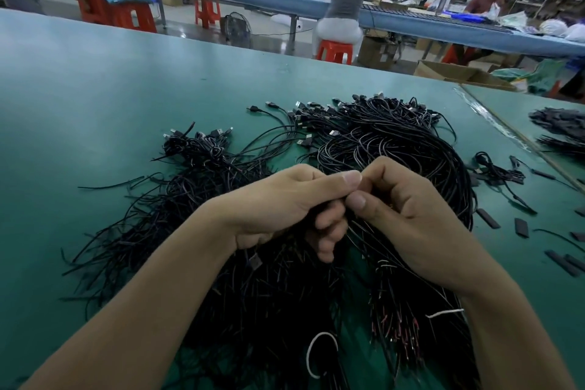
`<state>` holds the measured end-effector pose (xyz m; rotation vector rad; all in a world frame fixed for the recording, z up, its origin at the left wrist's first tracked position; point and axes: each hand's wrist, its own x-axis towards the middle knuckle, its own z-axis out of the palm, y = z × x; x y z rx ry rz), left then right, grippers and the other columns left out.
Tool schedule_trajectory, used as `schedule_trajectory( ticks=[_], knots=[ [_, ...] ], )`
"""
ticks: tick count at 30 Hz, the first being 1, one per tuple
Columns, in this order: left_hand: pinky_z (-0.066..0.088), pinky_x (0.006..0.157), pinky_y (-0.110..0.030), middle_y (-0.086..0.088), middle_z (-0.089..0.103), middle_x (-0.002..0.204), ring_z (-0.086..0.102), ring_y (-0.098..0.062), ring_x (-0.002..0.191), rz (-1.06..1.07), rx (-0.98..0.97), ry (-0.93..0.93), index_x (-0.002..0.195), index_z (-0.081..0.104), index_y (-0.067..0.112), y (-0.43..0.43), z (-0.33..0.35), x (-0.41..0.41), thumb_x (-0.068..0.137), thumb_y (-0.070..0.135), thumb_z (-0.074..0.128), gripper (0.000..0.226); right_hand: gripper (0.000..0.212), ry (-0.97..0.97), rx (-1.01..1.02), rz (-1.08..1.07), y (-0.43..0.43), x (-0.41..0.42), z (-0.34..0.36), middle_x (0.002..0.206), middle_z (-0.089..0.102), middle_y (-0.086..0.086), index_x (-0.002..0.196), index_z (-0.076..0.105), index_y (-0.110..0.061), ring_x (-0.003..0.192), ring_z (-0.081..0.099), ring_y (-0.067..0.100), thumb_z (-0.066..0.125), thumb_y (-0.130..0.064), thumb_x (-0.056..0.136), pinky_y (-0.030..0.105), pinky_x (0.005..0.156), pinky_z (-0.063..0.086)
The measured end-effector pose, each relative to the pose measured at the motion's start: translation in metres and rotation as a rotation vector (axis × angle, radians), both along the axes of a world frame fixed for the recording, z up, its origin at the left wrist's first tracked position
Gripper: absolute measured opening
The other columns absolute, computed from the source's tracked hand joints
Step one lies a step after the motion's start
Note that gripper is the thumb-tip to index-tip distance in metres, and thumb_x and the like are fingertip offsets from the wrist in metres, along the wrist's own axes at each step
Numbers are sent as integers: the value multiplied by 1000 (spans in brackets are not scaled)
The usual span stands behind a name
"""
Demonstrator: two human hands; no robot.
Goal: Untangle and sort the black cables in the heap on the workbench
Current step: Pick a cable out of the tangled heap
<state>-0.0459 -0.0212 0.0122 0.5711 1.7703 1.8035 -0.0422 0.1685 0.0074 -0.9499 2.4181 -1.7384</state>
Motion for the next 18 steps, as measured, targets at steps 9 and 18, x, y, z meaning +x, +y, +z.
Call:
schedule_trajectory(
  ticks=[9,18],
  knots=[
    [60,63,-40,-12,72,84,70,-24,74,125,178,-126,84,75,21,12,-5,-2,95,38,42,38,14,270,5,-279,-21,9,0,82,63,-4,83,50,-29,67,59,13,63,-31,89,32,56,50],
    [23,32,-10,4,47,51,32,-5,36,209,11,-82,71,66,22,11,-9,-4,93,67,40,57,15,293,23,-457,-15,1,-4,80,66,-10,84,54,-31,68,62,9,58,-35,98,20,58,49]
  ],
)
